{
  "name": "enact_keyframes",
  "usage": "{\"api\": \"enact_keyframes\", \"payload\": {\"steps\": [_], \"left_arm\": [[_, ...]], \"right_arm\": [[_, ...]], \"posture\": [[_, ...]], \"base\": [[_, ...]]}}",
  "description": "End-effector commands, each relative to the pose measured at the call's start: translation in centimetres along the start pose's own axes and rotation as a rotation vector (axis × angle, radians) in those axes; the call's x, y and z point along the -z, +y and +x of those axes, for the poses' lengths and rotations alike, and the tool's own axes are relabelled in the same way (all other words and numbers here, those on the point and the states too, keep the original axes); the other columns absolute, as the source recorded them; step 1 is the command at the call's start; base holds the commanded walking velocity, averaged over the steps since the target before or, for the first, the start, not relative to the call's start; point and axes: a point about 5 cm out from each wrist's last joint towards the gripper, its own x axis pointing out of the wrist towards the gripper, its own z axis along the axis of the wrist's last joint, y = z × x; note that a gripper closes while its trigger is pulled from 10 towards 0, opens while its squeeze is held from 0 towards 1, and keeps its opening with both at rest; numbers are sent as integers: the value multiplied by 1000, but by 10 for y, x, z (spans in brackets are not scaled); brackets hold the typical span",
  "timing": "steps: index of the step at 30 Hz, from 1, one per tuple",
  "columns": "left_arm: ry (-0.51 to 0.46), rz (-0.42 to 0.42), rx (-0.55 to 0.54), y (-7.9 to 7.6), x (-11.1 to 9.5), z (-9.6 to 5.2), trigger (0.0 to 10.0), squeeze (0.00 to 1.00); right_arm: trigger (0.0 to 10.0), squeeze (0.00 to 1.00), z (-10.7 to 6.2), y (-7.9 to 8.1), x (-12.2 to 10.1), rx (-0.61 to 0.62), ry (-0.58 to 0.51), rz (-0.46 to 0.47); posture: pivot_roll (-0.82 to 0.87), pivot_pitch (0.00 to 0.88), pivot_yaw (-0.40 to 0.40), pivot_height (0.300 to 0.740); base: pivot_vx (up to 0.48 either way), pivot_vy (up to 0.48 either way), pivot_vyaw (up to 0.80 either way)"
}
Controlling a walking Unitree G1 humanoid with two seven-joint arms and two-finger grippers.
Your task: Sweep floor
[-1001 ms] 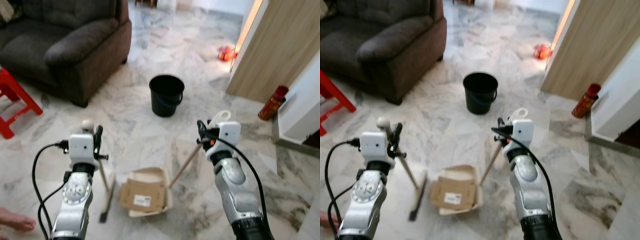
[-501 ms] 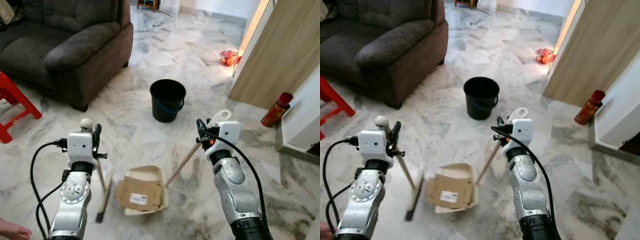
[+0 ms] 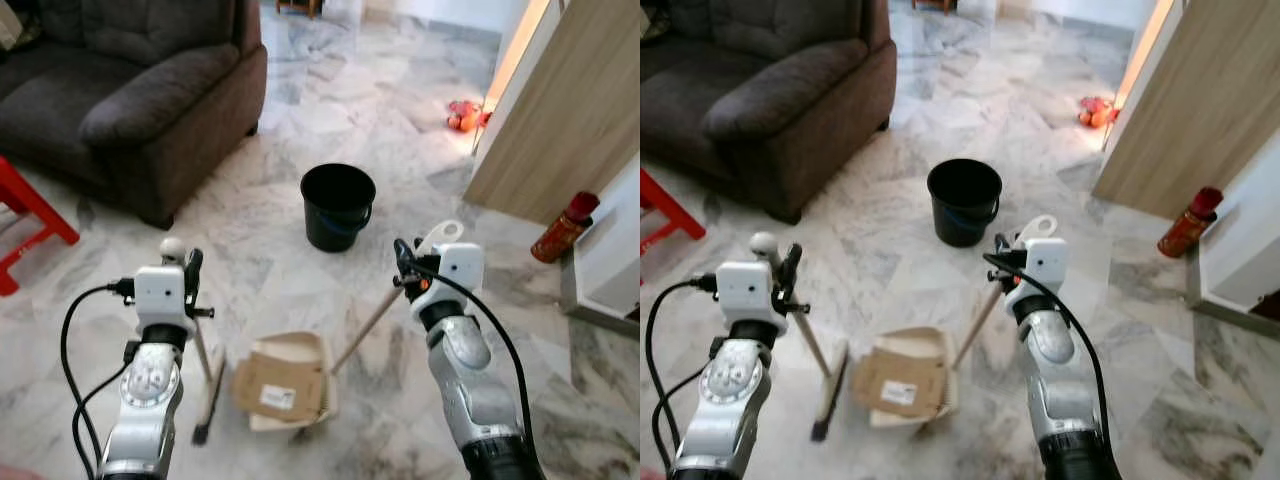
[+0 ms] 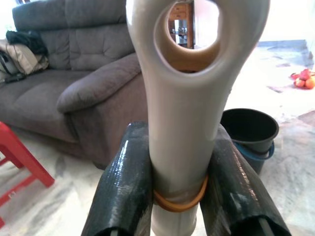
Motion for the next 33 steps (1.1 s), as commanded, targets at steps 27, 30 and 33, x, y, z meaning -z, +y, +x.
{"api": "enact_keyframes", "payload": {"steps": [27,30,33], "left_arm": [[-36,5,33,-8,-7,1,10000,0],[-37,6,32,-8,-7,1,10000,0],[-37,7,31,-8,-7,1,10000,0]], "right_arm": [[10000,0,1,-1,-12,-2,-61,-4],[10000,0,1,-2,-12,-3,-62,-2],[10000,0,1,-2,-12,-2,-60,-1]], "posture": [[115,130,-14,740],[116,129,-14,740],[116,130,-15,740]], "base": [[372,0,0],[375,0,0],[375,0,0]]}}
